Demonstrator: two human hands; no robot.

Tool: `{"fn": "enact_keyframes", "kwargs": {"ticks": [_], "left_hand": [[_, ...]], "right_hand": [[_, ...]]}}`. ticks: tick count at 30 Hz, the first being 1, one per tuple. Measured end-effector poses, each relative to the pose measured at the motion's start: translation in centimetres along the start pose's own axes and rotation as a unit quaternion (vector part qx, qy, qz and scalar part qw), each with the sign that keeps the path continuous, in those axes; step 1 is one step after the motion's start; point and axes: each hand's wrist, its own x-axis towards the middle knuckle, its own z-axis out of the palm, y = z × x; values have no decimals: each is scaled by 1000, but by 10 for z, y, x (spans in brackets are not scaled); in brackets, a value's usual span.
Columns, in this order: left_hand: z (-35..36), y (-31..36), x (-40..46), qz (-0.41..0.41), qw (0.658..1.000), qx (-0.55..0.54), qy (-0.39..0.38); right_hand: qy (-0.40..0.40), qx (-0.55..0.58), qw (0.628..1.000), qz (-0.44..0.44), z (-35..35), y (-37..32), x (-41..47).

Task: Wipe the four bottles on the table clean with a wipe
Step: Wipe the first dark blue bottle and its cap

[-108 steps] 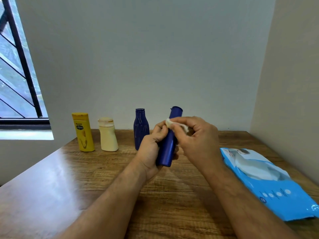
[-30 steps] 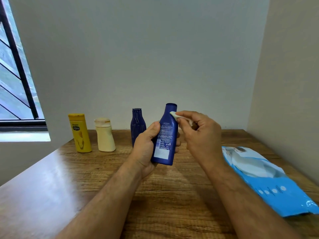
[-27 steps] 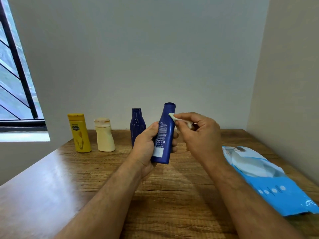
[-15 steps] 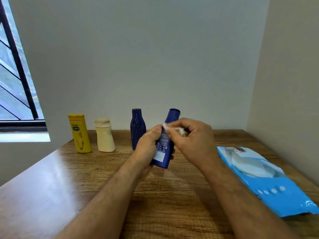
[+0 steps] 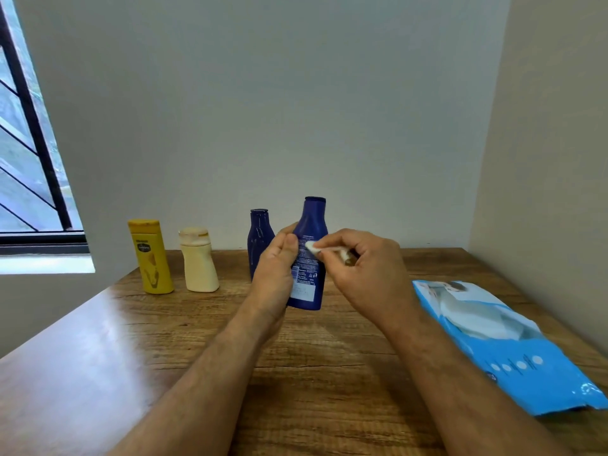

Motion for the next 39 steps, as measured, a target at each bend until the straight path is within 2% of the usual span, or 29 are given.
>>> {"fn": "enact_keyframes", "kwargs": {"ticks": [4, 7, 9, 12, 14, 16, 18, 20, 23, 25, 27, 31, 33, 36, 39], "left_hand": [[3, 0, -5, -23, 999, 1, -48], [4, 2, -8, -36, 997, -24, -67], [2, 2, -8, -45, 996, -46, -59], [-3, 2, -4, -62, 994, -93, -22], [-5, 1, -1, -66, 992, -107, -2], [-5, -1, 0, -86, 991, -100, 7], [-3, -1, -2, -119, 990, -69, -10], [-1, -2, -4, -135, 989, -44, -41], [1, -1, -7, -158, 981, -65, -93], [3, -1, -9, -169, 973, -104, -122], [3, 0, -11, -165, 967, -149, -122], [-3, 6, -7, -136, 958, -244, -66], [-7, 9, -3, -127, 951, -280, -32], [-8, 8, -1, -123, 950, -288, -21], [-4, 7, -5, -129, 960, -246, -41]], "right_hand": [[110, 27, 994, -4, -3, -1, 4], [124, 52, 991, 7, -6, -1, 6], [80, 78, 994, 15, -8, -2, 4], [-40, 129, 991, 19, -11, -8, -1], [-128, 118, 984, 21, -11, -10, -4], [-172, 92, 980, 25, -9, -11, -6], [-146, 90, 985, 32, -7, -12, -6], [-67, 103, 991, 51, -5, -12, -4], [59, 82, 993, 64, -5, -6, 2], [92, 76, 990, 71, -7, -2, 5], [64, 102, 990, 77, -9, -2, 5], [-125, 165, 976, 74, -10, -16, -4], [-174, 152, 971, 64, -8, -18, -7], [-148, 134, 978, 62, -5, -19, -7], [-53, 131, 988, 63, -2, -16, -5]]}}
